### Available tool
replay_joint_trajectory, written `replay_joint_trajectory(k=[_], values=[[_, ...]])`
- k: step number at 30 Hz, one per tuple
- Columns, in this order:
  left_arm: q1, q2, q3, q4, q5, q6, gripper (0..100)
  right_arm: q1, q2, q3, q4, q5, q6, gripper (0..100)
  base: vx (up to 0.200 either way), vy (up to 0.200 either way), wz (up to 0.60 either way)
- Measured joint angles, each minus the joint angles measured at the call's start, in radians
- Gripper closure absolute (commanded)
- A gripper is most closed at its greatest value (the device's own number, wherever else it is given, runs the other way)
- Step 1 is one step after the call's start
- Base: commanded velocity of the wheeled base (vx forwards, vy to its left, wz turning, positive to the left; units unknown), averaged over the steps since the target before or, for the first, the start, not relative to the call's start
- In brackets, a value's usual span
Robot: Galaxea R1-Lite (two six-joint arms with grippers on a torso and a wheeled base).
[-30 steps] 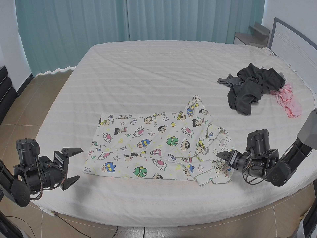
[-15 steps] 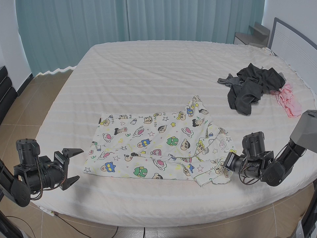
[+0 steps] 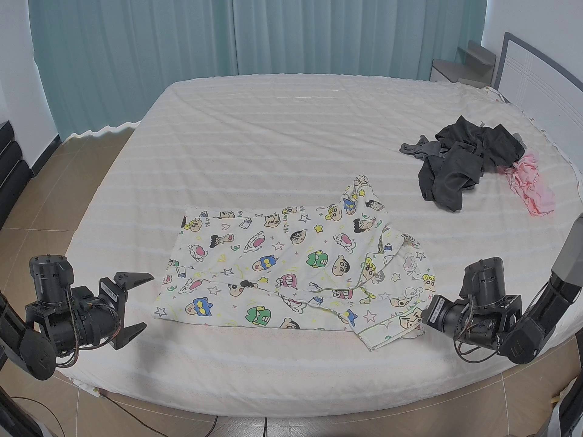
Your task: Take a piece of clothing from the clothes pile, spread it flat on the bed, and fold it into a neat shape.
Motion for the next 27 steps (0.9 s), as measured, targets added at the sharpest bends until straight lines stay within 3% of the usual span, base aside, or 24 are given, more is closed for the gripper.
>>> replay_joint_trajectory(k=[4, 5, 19, 27], values=[[0.000, 0.000, 0.000, 0.000, 0.000, 0.000, 0, 0.001, 0.013, 0.049, -0.089, -0.001, 0.011, 100, 0.000, 0.000, 0.00], [0.000, 0.000, 0.000, 0.000, 0.000, 0.000, 0, 0.001, 0.022, 0.059, -0.117, -0.001, 0.011, 0, 0.000, 0.000, 0.00], [0.000, 0.000, 0.000, 0.000, 0.000, 0.000, 0, 0.067, 0.020, 0.147, -0.241, -0.041, -0.002, 0, 0.000, 0.000, 0.00], [0.000, 0.000, 0.001, 0.000, 0.000, 0.000, 0, 0.198, -0.069, 0.031, -0.107, -0.036, -0.014, 0, 0.000, 0.000, 0.00]])
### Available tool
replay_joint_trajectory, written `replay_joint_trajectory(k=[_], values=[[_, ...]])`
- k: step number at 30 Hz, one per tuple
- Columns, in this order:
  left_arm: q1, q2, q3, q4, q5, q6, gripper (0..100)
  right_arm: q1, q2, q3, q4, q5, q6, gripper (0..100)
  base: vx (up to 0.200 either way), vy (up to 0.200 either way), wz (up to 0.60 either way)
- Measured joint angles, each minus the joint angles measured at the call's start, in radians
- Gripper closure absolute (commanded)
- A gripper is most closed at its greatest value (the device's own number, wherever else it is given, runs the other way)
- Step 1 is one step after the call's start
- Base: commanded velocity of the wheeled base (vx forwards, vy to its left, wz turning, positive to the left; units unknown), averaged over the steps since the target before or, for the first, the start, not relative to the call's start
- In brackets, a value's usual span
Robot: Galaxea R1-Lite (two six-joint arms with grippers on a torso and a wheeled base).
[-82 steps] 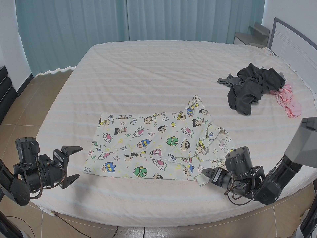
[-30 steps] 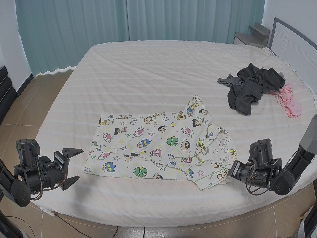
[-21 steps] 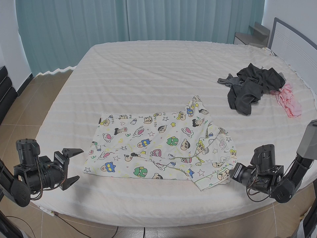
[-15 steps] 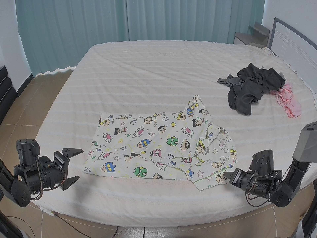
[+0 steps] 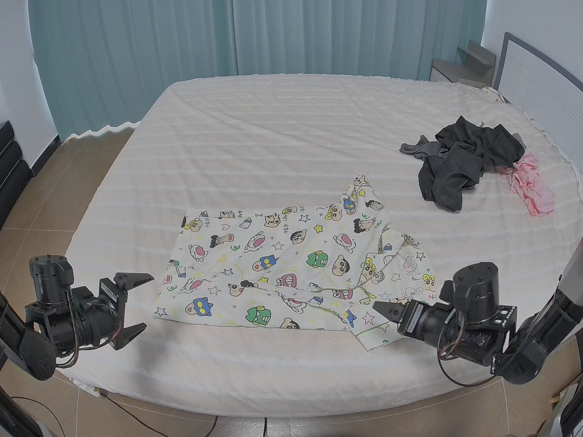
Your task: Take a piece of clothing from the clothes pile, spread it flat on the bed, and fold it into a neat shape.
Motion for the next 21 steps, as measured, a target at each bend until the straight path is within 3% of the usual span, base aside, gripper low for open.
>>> replay_joint_trajectory(k=[8, 21], values=[[-0.001, -0.003, 0.006, 0.000, 0.000, 0.002, 0, 0.070, 0.059, -0.286, 0.207, 0.070, 0.048, 0, 0.000, 0.000, 0.00], [-0.003, -0.006, 0.018, 0.000, 0.000, 0.009, 0, 0.144, 0.317, -0.513, 0.245, 0.082, 0.077, 0, 0.000, 0.000, 0.00]])
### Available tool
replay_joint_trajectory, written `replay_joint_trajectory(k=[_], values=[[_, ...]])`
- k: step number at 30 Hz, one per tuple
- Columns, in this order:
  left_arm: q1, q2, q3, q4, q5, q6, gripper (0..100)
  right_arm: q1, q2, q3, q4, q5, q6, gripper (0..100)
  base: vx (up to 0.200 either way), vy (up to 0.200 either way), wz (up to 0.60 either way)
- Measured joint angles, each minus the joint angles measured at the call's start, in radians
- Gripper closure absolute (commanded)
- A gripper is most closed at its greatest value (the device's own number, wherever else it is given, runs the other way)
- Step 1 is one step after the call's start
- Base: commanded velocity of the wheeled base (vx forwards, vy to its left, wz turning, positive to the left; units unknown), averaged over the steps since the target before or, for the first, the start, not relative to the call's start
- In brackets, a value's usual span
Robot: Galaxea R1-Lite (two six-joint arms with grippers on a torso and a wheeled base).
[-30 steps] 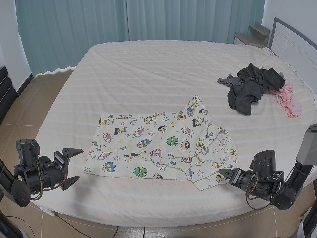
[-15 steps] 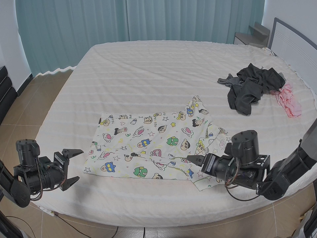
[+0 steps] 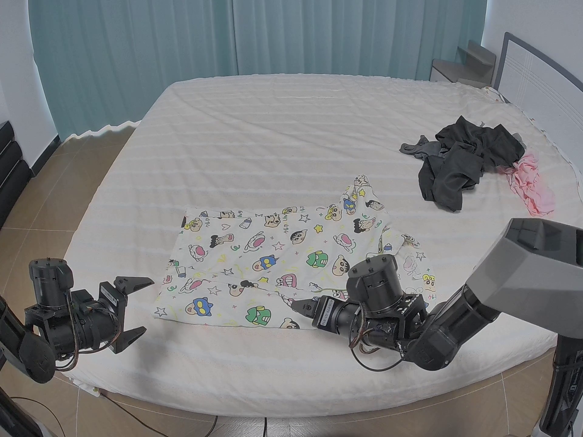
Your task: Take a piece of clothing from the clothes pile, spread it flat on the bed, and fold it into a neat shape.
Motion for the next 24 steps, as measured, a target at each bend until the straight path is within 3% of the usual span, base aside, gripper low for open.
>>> replay_joint_trajectory(k=[12, 18, 24], values=[[0.000, -0.001, 0.003, 0.000, 0.000, 0.003, 0, 0.000, 0.124, -0.154, 0.045, -0.017, -0.048, 0, 0.000, 0.000, 0.00], [0.000, -0.002, 0.007, 0.000, 0.000, 0.003, 0, -0.007, 0.173, -0.207, 0.052, -0.152, -0.122, 0, 0.000, 0.000, 0.00], [0.000, -0.002, 0.009, 0.000, 0.001, 0.002, 0, -0.013, 0.208, -0.247, 0.009, -0.211, -0.175, 0, 0.000, 0.000, 0.00]])
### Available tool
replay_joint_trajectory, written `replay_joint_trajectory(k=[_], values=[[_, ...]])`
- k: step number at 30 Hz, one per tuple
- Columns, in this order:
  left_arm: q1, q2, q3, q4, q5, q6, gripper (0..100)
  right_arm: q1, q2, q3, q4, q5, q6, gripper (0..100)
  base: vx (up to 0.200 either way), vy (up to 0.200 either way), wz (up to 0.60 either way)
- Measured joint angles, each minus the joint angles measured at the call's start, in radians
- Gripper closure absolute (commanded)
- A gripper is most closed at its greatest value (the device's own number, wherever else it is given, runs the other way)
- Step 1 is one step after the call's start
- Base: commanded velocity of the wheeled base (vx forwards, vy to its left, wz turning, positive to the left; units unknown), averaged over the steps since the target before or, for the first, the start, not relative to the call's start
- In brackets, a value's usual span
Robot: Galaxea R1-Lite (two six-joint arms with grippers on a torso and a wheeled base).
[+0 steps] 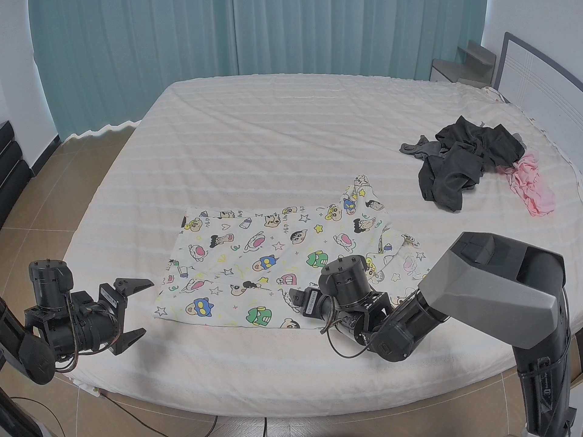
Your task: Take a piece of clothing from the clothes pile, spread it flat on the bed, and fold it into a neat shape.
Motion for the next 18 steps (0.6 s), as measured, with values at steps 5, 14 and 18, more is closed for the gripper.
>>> replay_joint_trajectory(k=[5, 14, 18], values=[[0.000, 0.000, 0.000, 0.000, 0.000, 0.000, 0, -0.009, 0.017, -0.009, -0.095, -0.017, -0.058, 0, 0.000, 0.000, 0.00], [0.000, 0.000, 0.000, 0.000, 0.000, 0.001, 0, -0.039, 0.045, -0.066, -0.117, -0.041, -0.087, 0, 0.000, 0.000, 0.00], [0.000, 0.000, 0.000, 0.000, 0.000, 0.001, 0, -0.038, 0.043, -0.077, -0.117, -0.039, -0.088, 0, 0.000, 0.000, 0.00]])
